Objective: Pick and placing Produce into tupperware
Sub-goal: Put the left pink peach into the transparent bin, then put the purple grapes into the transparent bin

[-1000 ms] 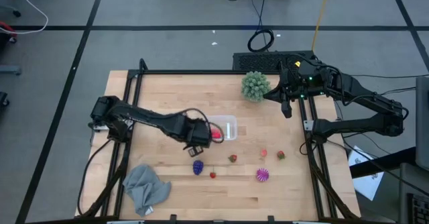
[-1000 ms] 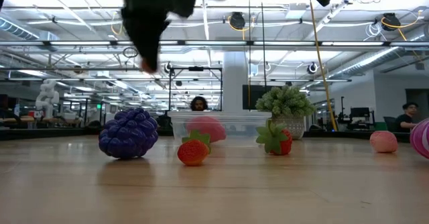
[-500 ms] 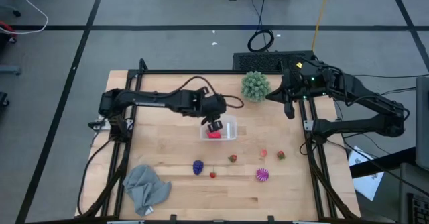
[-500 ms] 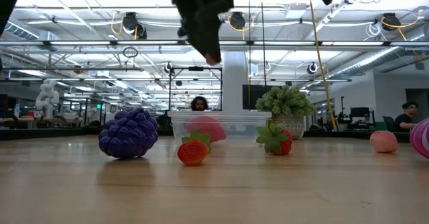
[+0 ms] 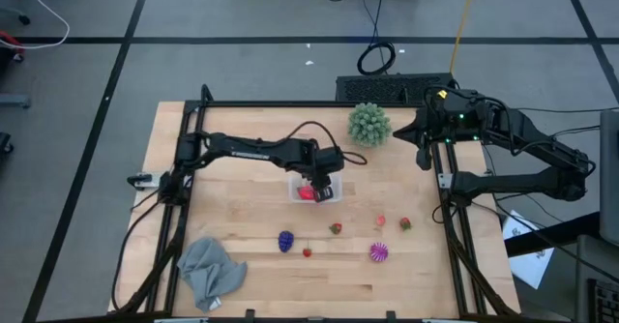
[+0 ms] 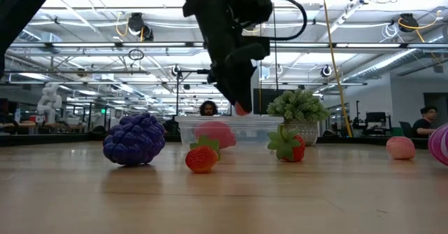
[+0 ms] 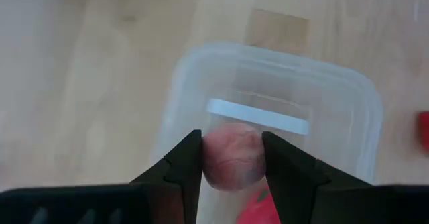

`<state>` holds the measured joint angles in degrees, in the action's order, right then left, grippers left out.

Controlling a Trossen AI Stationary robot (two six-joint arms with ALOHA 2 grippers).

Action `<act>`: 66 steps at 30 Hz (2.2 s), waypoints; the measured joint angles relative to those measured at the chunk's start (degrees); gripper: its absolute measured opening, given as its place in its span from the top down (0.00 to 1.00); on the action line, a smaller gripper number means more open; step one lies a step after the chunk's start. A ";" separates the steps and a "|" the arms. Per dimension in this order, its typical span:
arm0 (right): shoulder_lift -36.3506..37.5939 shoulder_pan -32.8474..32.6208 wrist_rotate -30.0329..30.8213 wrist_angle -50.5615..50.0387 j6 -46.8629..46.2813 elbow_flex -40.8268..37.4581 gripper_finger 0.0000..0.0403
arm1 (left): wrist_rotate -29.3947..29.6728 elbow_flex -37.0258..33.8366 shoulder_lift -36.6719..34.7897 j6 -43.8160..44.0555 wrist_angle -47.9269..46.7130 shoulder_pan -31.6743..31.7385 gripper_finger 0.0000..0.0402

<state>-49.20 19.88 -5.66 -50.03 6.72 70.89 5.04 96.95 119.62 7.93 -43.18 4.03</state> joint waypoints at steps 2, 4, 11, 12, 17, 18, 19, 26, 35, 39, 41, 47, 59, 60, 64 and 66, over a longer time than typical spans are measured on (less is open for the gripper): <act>-0.03 0.00 0.01 0.01 0.02 0.00 0.99 | -0.52 0.13 0.34 0.19 -0.02 -0.43 0.66; -0.09 0.00 0.03 -0.01 0.02 0.00 0.99 | -0.76 0.17 0.24 1.23 -0.09 -0.78 0.66; -0.12 0.00 0.03 0.01 0.02 0.00 0.99 | -0.83 0.24 0.48 2.72 0.05 -1.93 0.66; -0.12 0.00 0.03 0.01 0.02 0.00 0.99 | -0.87 0.26 0.78 2.72 0.23 -2.00 0.66; -0.10 0.00 -0.03 0.03 0.00 0.00 0.99 | -1.51 0.26 2.33 2.95 0.52 -1.97 0.66; -0.12 0.00 -0.03 -0.03 0.00 0.00 0.99 | -1.60 0.23 2.51 3.03 -0.06 -1.84 0.66; -0.11 0.00 -0.05 -0.02 -0.01 0.00 0.99 | -1.59 0.19 2.69 3.03 -0.31 -1.74 0.66; -0.10 0.00 -0.12 -0.03 -0.20 0.00 0.99 | -1.94 0.30 3.96 2.85 1.81 -0.90 0.66; -0.12 0.00 -0.12 -0.01 -0.22 0.00 0.99 | -2.02 0.21 5.26 2.72 2.18 -0.14 0.66; -0.12 0.00 -0.13 -0.01 -0.22 0.00 0.99 | -2.01 0.21 5.05 2.72 2.55 -0.08 0.63; -0.10 0.00 -0.13 0.01 -0.25 0.00 0.99 | -2.01 0.21 5.02 2.74 2.51 -0.06 0.60; -0.12 0.00 -0.15 0.01 -1.49 0.00 0.99 | -1.90 0.21 4.99 3.08 3.00 0.05 0.51; -0.12 0.00 -0.16 -0.02 -1.53 0.00 0.99 | 1.53 0.21 1.62 -0.50 1.53 0.74 0.46; -0.12 0.00 -0.16 -0.01 -1.53 0.00 0.99 | 1.80 0.21 0.44 -0.58 1.18 1.02 0.46; -0.12 0.00 -0.17 0.00 -1.57 0.00 0.99 | 5.18 0.19 -5.04 -0.71 -2.27 1.56 0.46; -0.10 0.00 -0.18 -0.01 -1.69 0.00 0.99 | 6.21 0.19 -8.79 -0.29 -4.58 1.42 0.45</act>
<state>-49.30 19.88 -5.85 -50.04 5.03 70.89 11.25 97.14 110.83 7.64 -47.76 5.45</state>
